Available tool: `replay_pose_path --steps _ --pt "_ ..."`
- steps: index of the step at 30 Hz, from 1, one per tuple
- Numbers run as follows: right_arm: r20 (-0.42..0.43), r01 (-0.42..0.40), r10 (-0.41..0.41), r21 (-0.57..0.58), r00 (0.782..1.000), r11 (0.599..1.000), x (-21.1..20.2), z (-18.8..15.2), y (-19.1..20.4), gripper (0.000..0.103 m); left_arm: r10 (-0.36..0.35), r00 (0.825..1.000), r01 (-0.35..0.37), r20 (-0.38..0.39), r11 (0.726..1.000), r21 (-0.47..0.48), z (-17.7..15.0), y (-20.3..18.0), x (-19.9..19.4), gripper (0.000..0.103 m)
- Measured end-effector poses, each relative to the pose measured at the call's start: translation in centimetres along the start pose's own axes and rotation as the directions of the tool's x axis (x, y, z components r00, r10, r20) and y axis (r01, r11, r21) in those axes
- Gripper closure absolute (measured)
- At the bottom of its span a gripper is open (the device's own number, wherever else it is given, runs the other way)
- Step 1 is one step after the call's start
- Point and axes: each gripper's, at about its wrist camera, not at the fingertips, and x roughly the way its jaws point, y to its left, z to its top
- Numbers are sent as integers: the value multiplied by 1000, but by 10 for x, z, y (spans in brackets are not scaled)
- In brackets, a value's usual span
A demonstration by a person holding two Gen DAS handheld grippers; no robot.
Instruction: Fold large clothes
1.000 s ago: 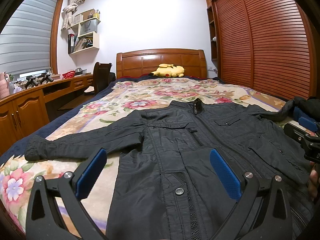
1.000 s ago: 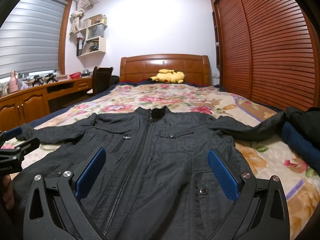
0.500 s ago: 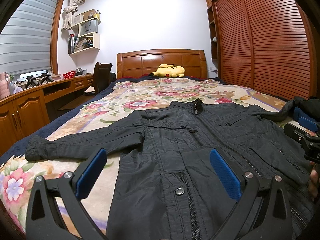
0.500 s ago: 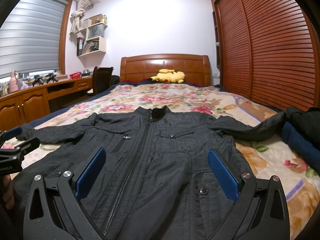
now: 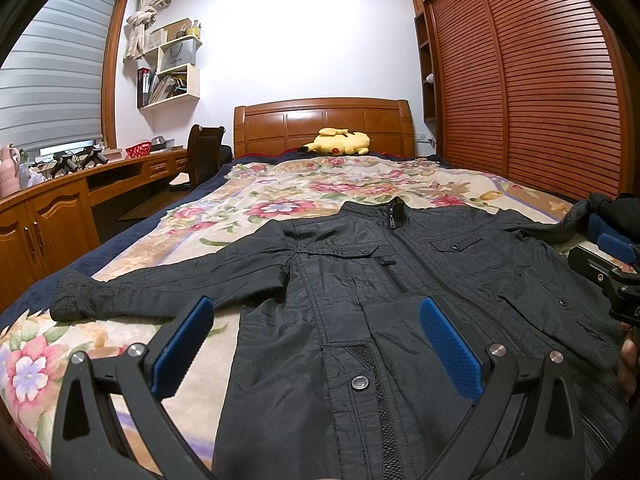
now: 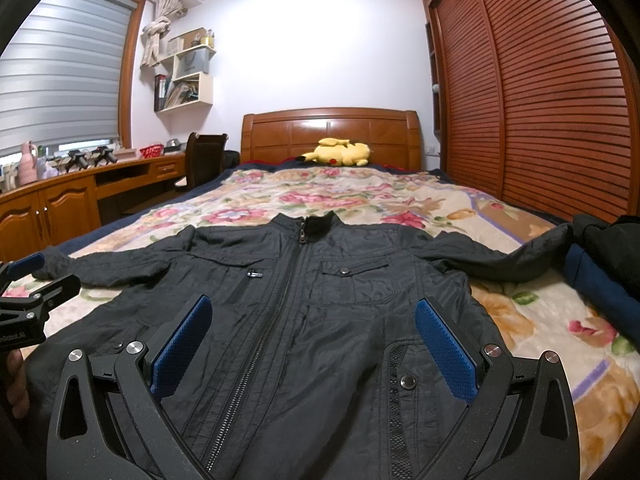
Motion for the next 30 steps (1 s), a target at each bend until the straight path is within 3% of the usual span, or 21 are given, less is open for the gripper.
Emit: replay_pose_path --steps 14,30 --pt "7 -40 40 -5 999 999 -5 21 19 0 -16 1000 16 -25 1000 -2 9 14 -4 0" --pt "-2 -120 120 -47 993 992 -5 50 51 0 57 998 -57 -34 998 17 23 53 -19 0"
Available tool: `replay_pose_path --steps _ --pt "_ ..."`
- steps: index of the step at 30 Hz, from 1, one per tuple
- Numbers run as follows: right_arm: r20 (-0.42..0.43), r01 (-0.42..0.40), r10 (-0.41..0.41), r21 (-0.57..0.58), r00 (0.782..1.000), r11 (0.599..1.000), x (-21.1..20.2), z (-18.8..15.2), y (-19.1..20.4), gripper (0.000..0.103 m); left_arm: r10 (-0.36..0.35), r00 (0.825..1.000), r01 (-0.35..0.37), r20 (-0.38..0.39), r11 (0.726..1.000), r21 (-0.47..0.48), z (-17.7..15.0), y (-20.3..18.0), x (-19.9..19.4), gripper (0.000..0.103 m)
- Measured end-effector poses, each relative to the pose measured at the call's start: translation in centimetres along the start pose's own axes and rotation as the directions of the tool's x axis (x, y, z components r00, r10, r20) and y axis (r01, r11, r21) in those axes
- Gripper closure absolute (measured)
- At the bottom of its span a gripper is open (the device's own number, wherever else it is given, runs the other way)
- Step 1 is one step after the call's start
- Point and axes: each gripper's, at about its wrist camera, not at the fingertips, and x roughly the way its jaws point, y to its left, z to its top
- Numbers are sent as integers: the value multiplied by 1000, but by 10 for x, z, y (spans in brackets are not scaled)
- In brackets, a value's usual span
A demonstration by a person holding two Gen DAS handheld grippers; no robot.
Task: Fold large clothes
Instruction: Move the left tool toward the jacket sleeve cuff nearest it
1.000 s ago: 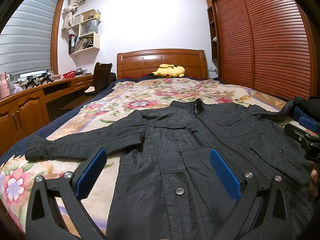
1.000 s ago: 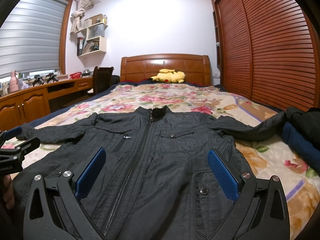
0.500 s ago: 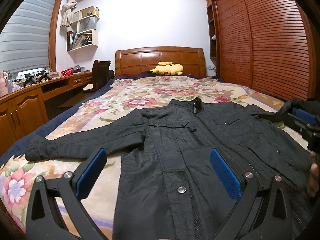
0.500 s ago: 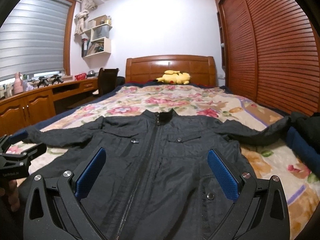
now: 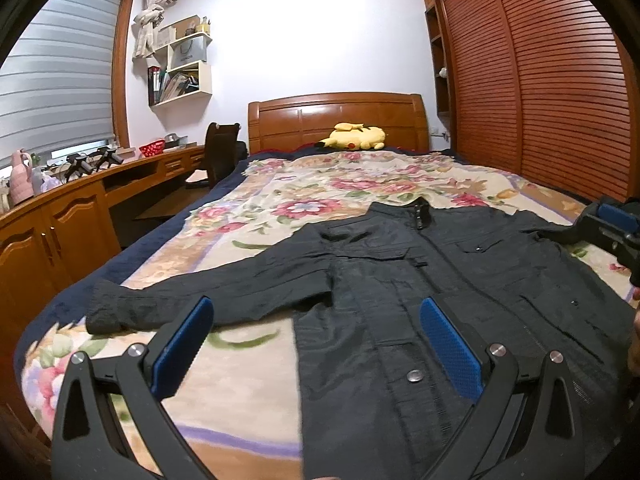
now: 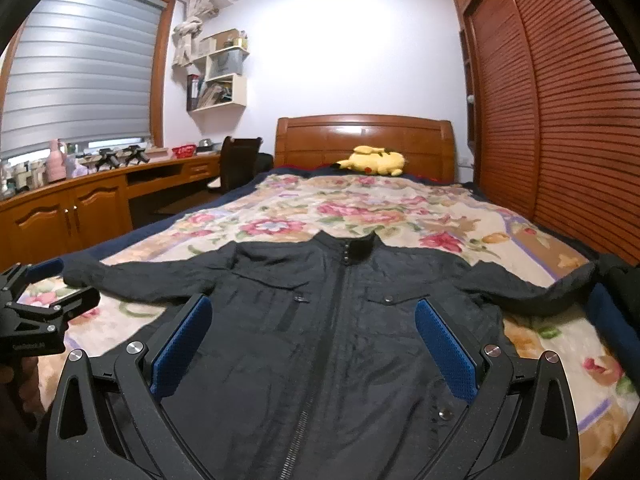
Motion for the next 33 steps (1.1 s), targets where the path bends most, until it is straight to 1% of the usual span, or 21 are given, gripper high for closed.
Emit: replay_pose_path --steps 4,9,13,16,18,23,25,29,33 --pt "-1 -23 23 -5 1000 1000 6 7 13 0 11 1000 -11 -19 1000 -8 0 15 2 0" --pt "0 -63 63 -13 998 998 17 17 36 0 58 998 -57 -34 998 8 -4 35 4 0" --pt "-15 -104 103 -19 995 994 32 23 55 0 86 995 -86 -53 996 11 -8 52 8 0" --pt "-43 -139 138 -15 990 990 47 26 71 0 105 992 -105 -74 994 13 -15 70 12 0" --pt "-55 -146 145 -10 988 989 57 26 79 0 115 989 -114 -89 993 16 -19 81 14 0" --pt "-82 -184 182 -11 980 983 76 17 96 0 145 980 -143 -135 989 29 -30 111 20 0" --pt "-92 -197 195 -14 977 980 82 12 100 0 147 977 -145 -151 989 22 -33 123 21 0" --pt "-140 -213 207 -28 968 977 98 -4 108 0 121 971 -129 -208 991 -25 -39 155 31 0" --pt "-192 -219 206 -50 960 974 110 -20 115 0 112 960 -128 -257 991 -46 -41 180 44 0"
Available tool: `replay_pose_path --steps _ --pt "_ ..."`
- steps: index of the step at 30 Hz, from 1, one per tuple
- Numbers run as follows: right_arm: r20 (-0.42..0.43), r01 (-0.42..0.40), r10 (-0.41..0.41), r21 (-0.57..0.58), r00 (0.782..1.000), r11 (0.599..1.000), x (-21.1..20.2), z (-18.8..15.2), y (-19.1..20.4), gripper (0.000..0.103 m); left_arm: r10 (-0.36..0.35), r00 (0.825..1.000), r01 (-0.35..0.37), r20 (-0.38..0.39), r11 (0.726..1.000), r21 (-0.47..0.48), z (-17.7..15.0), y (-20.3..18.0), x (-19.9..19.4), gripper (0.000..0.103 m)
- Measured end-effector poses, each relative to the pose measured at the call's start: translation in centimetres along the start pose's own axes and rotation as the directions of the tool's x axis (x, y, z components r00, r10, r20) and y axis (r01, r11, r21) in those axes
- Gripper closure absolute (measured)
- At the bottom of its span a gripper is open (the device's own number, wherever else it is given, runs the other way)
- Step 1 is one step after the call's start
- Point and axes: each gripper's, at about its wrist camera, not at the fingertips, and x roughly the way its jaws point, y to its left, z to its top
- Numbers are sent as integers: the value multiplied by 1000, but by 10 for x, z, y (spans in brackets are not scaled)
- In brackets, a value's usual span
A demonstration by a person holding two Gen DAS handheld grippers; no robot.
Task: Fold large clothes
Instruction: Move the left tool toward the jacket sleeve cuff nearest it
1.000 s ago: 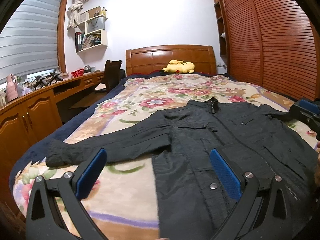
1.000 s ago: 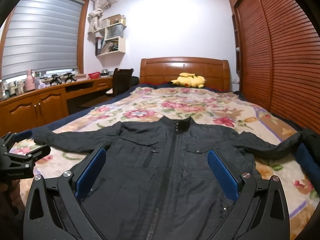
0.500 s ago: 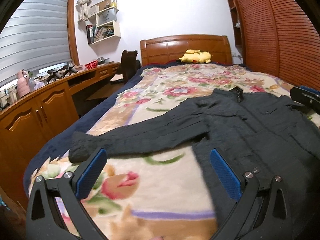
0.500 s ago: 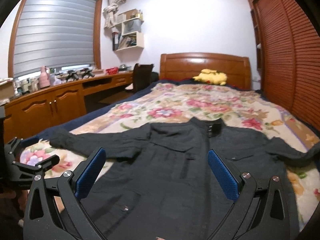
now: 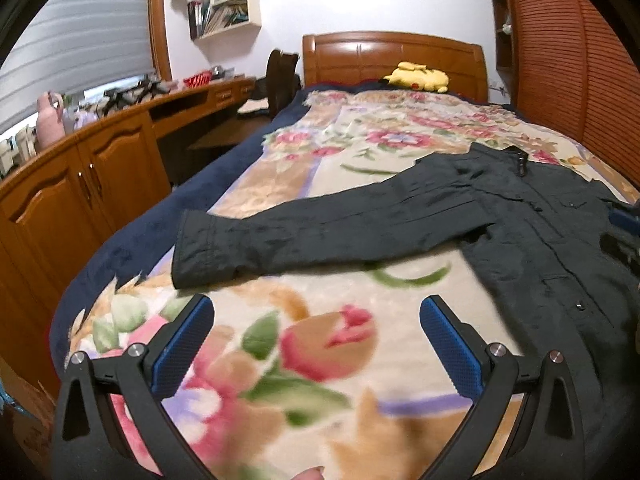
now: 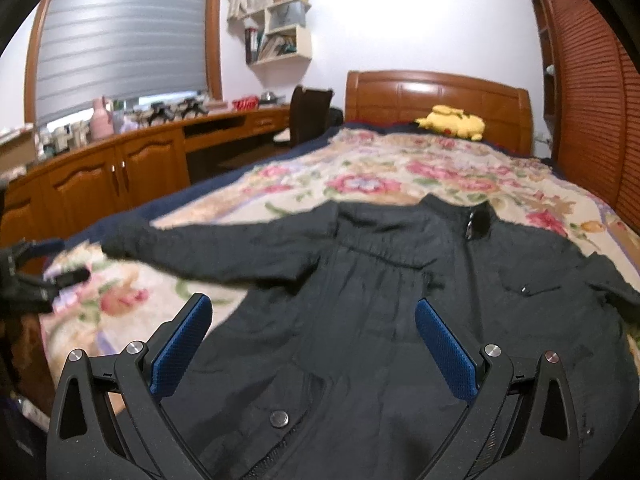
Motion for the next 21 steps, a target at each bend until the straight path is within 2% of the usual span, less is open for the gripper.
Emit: replay_pose_path --steps 10,14,20,21 --pt "-49 -6 5 -24 999 1000 13 -13 4 0 41 998 -42 -42 999 -20 14 51 36 0" --pt "-63 -7 5 -27 998 1000 17 -18 4 0 21 998 -24 -59 998 -56 21 71 47 0" --pt "-73 -4 2 -35 997 999 19 -19 4 0 -16 997 3 -82 989 -146 28 104 63 8" --pt "-75 -4 1 -36 997 999 20 -20 5 0 -26 996 11 -84 986 -168 28 110 67 13"
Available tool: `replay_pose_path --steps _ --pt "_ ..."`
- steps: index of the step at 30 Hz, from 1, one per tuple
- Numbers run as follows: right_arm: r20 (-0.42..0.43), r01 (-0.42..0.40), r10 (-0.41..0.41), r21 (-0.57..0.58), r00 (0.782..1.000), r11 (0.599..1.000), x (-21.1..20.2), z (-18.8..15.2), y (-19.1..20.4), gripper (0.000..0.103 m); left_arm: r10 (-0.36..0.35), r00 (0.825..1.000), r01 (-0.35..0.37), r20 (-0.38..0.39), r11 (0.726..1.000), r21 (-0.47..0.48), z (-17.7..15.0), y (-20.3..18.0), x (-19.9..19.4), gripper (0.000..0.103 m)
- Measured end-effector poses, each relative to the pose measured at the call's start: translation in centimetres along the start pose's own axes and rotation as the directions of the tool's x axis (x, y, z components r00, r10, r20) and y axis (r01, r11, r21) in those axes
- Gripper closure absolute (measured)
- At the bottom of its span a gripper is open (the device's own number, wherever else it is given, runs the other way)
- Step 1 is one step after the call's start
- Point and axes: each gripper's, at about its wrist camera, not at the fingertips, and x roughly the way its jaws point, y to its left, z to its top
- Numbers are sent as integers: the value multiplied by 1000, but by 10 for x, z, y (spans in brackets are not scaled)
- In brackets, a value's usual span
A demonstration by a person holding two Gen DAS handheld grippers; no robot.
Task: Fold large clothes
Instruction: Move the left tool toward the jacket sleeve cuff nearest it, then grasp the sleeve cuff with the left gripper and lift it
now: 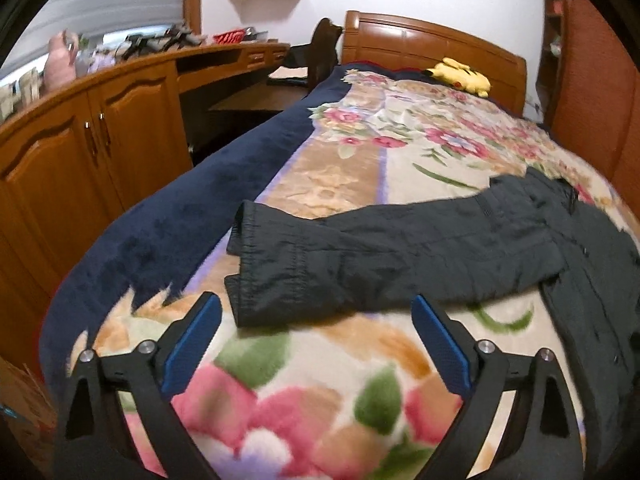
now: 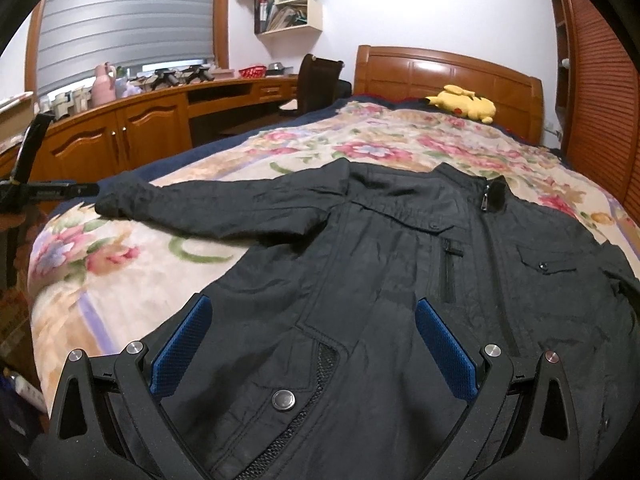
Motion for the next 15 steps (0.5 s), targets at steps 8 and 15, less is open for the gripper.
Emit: replay_pose_path --steps 8,15 --pt "-9 2 -2 -7 1000 1000 3 -1 2 0 8 999 -14 -47 992 -123 4 30 36 25" --pt "-21 -7 7 -7 1000 1000 6 -3 2 0 24 992 -44 -124 986 -159 -5 40 64 25"
